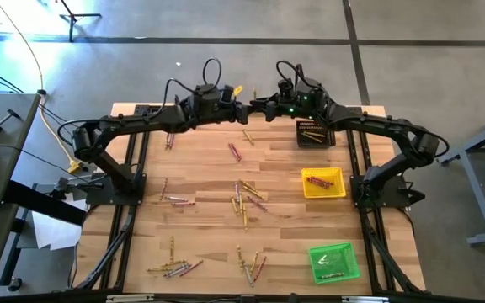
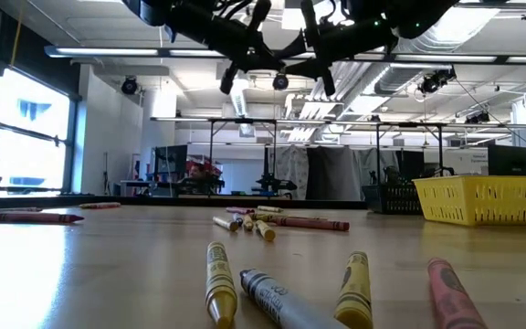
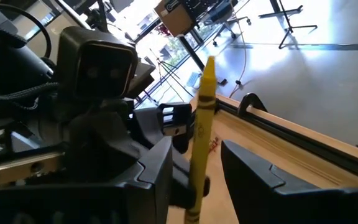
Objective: Sort crayons
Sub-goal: Put the yellow crayon into the black bin
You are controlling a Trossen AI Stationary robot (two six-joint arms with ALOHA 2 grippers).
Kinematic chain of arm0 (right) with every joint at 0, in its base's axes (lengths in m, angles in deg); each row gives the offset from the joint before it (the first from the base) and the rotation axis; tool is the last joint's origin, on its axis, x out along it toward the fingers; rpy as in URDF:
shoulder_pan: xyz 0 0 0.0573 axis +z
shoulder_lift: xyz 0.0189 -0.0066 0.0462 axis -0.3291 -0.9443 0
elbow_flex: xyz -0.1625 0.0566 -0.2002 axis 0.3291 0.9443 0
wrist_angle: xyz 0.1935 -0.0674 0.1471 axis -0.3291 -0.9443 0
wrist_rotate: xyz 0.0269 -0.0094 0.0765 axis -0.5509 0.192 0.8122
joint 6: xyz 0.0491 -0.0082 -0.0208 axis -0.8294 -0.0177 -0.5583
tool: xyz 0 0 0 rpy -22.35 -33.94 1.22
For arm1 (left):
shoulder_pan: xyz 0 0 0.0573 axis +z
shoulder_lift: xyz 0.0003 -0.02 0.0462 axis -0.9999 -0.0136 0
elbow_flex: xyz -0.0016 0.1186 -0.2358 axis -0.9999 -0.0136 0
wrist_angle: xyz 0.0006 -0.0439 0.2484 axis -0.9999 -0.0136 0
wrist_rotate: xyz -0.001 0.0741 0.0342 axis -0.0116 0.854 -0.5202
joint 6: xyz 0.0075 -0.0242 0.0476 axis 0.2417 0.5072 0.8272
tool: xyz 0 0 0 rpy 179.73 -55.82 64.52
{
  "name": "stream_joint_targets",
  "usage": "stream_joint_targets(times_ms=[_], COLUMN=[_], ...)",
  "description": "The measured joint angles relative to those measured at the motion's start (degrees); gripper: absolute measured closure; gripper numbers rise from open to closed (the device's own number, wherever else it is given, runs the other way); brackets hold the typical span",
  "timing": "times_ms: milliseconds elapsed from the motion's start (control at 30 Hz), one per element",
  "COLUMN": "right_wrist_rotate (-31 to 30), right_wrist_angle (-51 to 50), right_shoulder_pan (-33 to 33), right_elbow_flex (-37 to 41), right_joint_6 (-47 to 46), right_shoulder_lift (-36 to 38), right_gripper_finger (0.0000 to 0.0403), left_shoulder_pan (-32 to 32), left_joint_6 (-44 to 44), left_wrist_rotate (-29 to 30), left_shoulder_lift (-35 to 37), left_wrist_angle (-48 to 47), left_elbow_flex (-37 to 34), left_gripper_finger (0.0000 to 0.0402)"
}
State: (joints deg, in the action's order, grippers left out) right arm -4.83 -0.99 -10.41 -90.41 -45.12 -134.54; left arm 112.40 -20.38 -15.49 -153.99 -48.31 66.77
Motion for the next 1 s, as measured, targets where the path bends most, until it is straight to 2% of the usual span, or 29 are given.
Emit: stream_joint_targets(times_ms=[200, 433, 633, 767, 900, 1000], right_wrist_rotate=[0.0, 0.3, 0.4, -0.5, -2.9, -5.3], right_wrist_angle=[0.0, 0.1, -2.6, -18.6, -43.6, -59.3], right_shoulder_pan=[0.0, 0.0, -1.3, -4.8, -9.8, -13.6], right_elbow_flex=[0.0, 0.0, -0.1, -4.1, -10.3, -11.0], right_joint_6=[0.0, 0.0, 0.4, 7.9, 21.2, 28.9], right_shoulder_lift=[0.0, 0.0, 1.3, 3.3, 4.2, 4.2], right_gripper_finger=[0.029, 0.0386, 0.039, 0.039, 0.039, 0.039], left_shoulder_pan=[0.0, 0.0, -0.4, -0.3, 0.0, 0.0], left_joint_6=[0.6, 2.9, 10.8, 12.1, 12.1, 12.1], left_wrist_rotate=[-0.5, -0.5, -0.5, -0.4, -0.3, -0.3], left_shoulder_lift=[0.0, 0.0, 0.1, 0.0, 0.1, 0.1], left_wrist_angle=[0.0, 0.1, -1.0, -2.2, -2.6, -2.7], left_elbow_flex=[0.0, 0.0, 0.0, 0.0, 0.0, 0.0], left_gripper_finger=[0.0401, 0.039, 0.0351, 0.0323, 0.0306, 0.0303])
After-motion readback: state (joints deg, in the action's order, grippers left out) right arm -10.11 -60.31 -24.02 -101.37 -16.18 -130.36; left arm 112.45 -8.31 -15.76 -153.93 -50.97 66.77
